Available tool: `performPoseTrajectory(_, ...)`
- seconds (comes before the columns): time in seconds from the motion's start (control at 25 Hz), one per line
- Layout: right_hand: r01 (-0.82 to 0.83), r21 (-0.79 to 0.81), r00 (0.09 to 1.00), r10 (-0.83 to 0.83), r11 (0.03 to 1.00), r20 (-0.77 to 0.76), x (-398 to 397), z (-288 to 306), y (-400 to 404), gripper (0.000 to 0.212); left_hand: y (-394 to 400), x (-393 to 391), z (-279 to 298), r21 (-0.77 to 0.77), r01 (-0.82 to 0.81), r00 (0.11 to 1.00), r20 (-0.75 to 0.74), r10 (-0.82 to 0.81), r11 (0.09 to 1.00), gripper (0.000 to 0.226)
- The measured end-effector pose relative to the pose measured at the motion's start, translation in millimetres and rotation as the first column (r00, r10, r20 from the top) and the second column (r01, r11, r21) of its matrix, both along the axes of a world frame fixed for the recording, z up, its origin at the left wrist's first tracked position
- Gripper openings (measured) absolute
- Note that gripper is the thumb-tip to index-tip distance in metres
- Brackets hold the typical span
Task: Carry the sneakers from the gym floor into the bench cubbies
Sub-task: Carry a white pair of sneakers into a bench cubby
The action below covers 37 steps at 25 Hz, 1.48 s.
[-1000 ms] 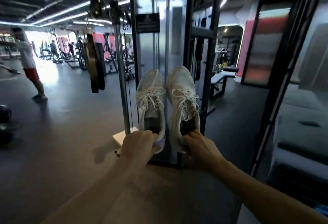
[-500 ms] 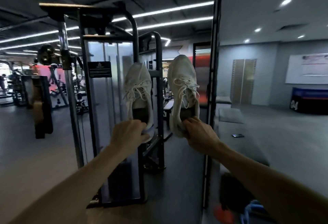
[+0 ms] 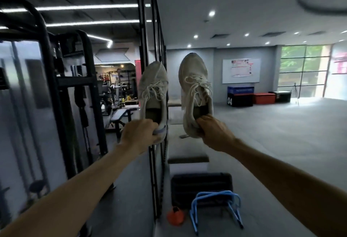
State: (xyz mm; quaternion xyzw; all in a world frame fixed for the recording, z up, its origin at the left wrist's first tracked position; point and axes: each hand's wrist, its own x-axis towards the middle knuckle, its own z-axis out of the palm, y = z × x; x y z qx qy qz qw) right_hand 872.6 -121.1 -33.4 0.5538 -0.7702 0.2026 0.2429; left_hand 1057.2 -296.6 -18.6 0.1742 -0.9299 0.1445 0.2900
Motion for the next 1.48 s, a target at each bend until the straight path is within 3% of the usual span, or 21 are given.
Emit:
performPoseTrajectory(0.32, 0.236, 0.082, 0.972, -0.235, 0.968, -0.019, -190.8, 4.6, 164.4, 0.013, 126.2, -247.3, -10.6, 0.052, 0.177, 0.984, 0.003, -0.178, 0.983, 0.035)
performPoseTrajectory(0.64, 0.432, 0.087, 0.902, -0.431, 0.897, -0.039, -376.5, -1.2, 252.5, 0.019, 201.9, -467.0, -19.5, 0.043, 0.331, 0.941, 0.063, -0.333, 0.943, 0.035)
performPoseTrajectory(0.8, 0.483, 0.090, 0.875, -0.482, 0.871, -0.033, -480.7, -9.5, 261.4, 0.021, 202.6, -583.9, -24.0, 0.076, 0.386, 0.917, 0.081, -0.391, 0.920, 0.043)
performPoseTrajectory(1.28, 0.528, 0.108, 0.848, -0.531, 0.842, -0.010, -823.9, -22.4, 228.4, 0.031, 160.4, -943.9, -22.0, 0.063, 0.460, 0.881, 0.095, -0.464, 0.886, 0.033)
performPoseTrajectory(1.48, 0.501, 0.094, 0.865, -0.501, 0.860, -0.028, -987.6, -32.0, 198.5, 0.022, 134.7, -1099.7, -35.7, 0.056, 0.441, 0.891, 0.090, -0.445, 0.896, 0.027)
